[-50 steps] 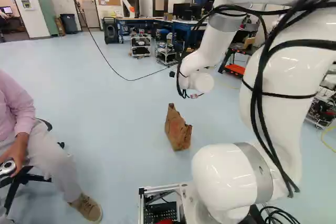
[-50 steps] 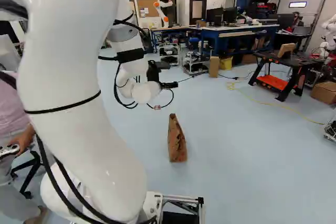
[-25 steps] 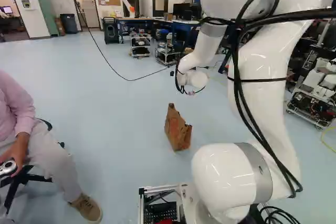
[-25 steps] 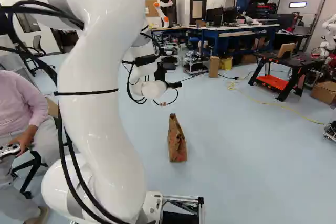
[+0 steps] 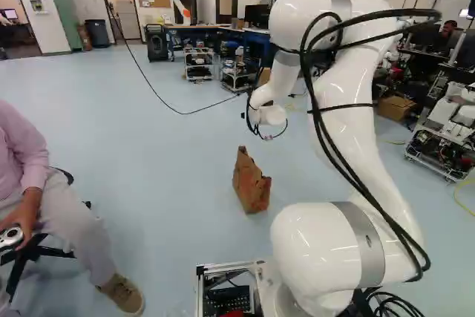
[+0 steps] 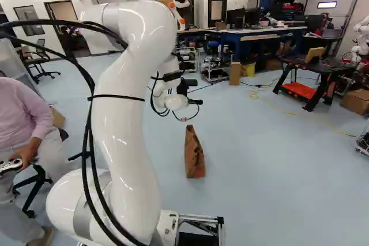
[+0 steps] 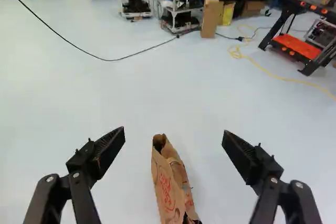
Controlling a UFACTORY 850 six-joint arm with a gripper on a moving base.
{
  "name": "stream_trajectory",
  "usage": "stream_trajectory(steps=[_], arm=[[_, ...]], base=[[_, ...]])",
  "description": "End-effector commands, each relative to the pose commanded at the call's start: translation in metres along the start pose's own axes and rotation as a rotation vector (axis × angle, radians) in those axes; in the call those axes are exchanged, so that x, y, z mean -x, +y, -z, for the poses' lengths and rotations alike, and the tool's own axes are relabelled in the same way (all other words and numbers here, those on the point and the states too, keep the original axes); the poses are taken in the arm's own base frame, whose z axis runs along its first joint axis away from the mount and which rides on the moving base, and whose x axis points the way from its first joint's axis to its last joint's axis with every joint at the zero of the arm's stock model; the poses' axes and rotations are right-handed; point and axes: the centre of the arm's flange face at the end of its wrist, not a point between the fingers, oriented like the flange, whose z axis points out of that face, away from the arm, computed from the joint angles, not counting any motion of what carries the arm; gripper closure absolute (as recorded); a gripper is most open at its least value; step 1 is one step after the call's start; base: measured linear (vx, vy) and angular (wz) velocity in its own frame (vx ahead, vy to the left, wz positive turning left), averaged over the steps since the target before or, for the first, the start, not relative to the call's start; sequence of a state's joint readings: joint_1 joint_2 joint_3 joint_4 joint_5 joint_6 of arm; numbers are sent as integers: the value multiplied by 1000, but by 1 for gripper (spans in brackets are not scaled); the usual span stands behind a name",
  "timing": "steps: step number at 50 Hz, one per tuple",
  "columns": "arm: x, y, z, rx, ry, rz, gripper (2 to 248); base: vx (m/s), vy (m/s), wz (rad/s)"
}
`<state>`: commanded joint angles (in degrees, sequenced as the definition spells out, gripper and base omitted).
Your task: Pick up the grocery bag from the ground
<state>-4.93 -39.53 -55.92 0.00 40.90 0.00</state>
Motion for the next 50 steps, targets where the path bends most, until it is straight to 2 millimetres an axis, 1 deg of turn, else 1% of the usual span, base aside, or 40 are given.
stream_trajectory(steps=[31,50], arm=[[59,13,-109,16,-284,-13,3],[97,21,-171,22,-431,-22,3]], base=[[0,0,0],[0,0,0]])
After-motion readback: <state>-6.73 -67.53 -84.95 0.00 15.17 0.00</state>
